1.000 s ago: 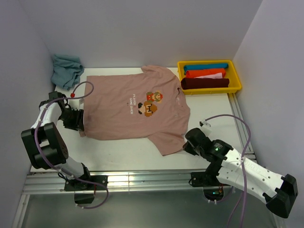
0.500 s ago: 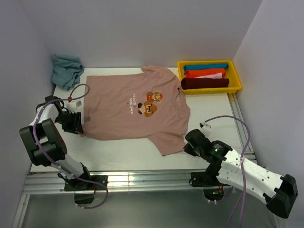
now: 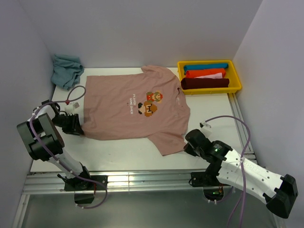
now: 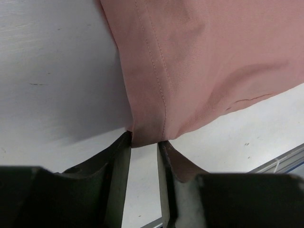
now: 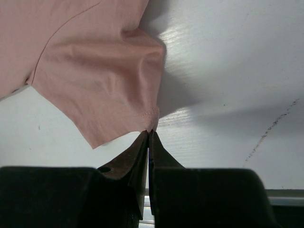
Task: Roll the t-shirts
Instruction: Flatten the tshirt, then fold the tshirt
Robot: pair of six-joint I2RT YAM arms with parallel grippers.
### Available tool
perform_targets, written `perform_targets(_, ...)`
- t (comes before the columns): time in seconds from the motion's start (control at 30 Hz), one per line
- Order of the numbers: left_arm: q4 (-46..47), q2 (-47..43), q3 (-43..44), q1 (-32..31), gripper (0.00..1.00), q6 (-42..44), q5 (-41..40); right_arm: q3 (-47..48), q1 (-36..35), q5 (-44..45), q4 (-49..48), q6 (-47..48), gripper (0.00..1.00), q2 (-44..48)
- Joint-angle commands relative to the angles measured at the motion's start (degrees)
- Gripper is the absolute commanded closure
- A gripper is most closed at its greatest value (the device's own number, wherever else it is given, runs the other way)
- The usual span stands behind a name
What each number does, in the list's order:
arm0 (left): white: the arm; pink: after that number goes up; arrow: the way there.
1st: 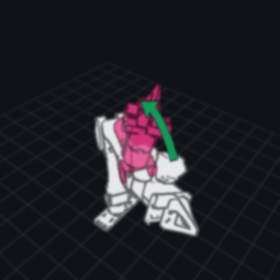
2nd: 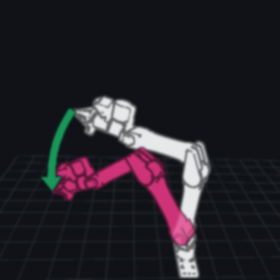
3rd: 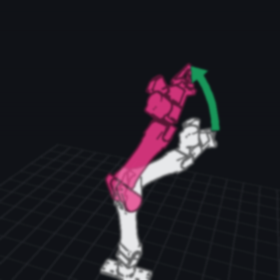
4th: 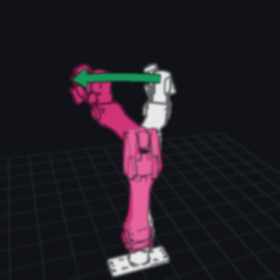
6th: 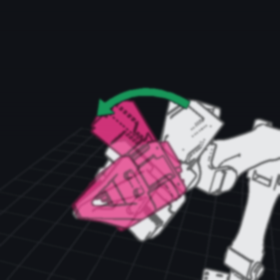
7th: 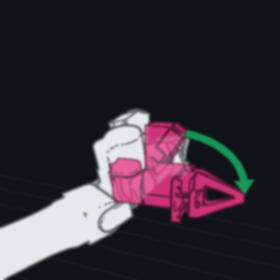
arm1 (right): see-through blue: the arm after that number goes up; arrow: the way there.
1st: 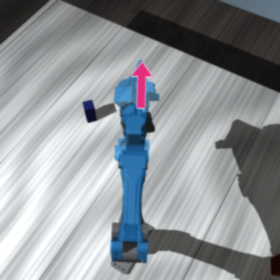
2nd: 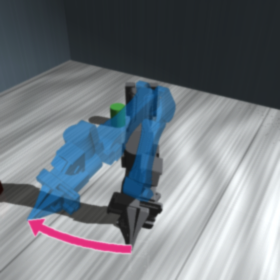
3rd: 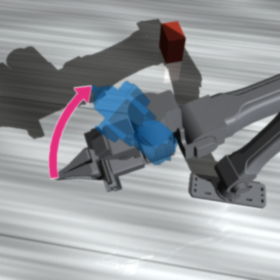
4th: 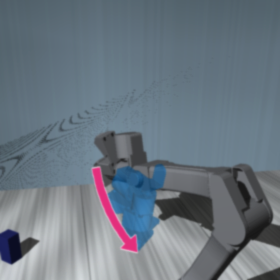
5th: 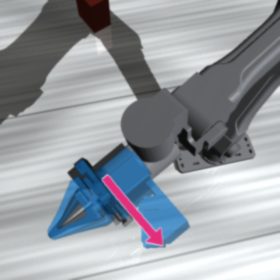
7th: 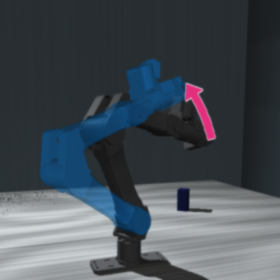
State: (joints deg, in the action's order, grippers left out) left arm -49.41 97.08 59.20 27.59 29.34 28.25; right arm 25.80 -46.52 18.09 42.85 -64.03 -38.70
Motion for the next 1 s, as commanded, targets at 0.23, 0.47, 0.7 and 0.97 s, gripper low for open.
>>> perform_targets(0.23, -5.6, 0.7, 3.3, 1.2, 0.93, 4.8, 4.7, 0.1, -0.2, 2.5, -0.4, 0.0, 0.93, -0.6)
perform_targets(0.47, -11.5, 1.8, 6.4, 1.6, 1.0, 8.6, 3.1, 0.5, -0.2, 3.1, 1.4, -0.4, 0.92, 0.7)
perform_targets(0.7, -14.8, 4.5, 9.1, 1.7, 1.0, 13.4, -3.6, 1.2, -0.1, 3.8, 3.5, -0.7, 0.92, 1.9)
perform_targets(0.97, -16.5, 7.2, 8.9, 1.7, 0.9, 17.1, -6.0, 2.3, -0.1, 3.4, 5.4, -1.0, 0.93, 3.9)
